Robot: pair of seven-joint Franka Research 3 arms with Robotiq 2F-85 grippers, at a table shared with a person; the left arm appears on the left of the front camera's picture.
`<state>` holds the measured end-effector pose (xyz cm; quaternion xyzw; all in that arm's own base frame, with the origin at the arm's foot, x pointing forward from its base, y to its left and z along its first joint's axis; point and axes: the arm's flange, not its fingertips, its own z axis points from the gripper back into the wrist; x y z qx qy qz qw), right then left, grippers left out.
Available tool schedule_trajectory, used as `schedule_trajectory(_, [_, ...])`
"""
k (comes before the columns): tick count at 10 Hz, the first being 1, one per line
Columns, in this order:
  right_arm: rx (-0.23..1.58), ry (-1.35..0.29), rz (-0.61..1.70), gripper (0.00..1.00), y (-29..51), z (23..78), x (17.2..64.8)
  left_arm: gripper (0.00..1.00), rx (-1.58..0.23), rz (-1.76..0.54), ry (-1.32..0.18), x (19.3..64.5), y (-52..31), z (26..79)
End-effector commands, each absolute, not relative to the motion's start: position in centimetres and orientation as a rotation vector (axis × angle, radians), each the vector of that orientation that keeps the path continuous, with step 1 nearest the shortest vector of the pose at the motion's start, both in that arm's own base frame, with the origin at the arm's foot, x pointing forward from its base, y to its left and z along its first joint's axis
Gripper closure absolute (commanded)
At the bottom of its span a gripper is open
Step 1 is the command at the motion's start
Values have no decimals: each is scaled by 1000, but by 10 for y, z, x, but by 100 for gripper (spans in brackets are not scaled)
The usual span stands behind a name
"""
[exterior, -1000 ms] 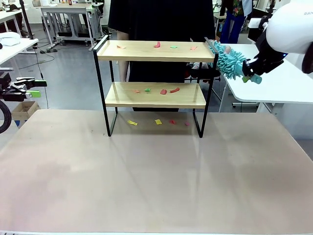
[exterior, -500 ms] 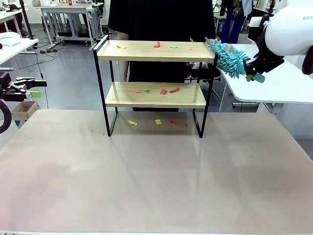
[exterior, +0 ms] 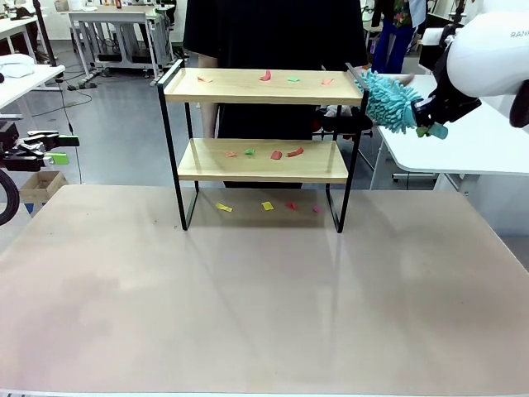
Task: Clean the shelf.
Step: Pick up the Duster handed by the human, then clean the specific section of the Shelf indicated by the human with the Duster.
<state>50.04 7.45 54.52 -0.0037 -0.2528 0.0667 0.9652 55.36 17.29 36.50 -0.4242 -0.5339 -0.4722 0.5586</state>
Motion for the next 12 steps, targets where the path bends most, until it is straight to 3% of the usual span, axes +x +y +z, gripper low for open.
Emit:
schedule_trajectory(1, [5,-512,149,100,74,546,500,0,-996,-1116,-1261,553,172,366])
schedule_trajectory(11, [5,-512,149,100,74,546,500,0,-996,-1116,-1261,553,172,366])
schedule_trajectory(12, [-8,-505,136,87,75,543,501,0,-996,-1116,-1261,553,172,366])
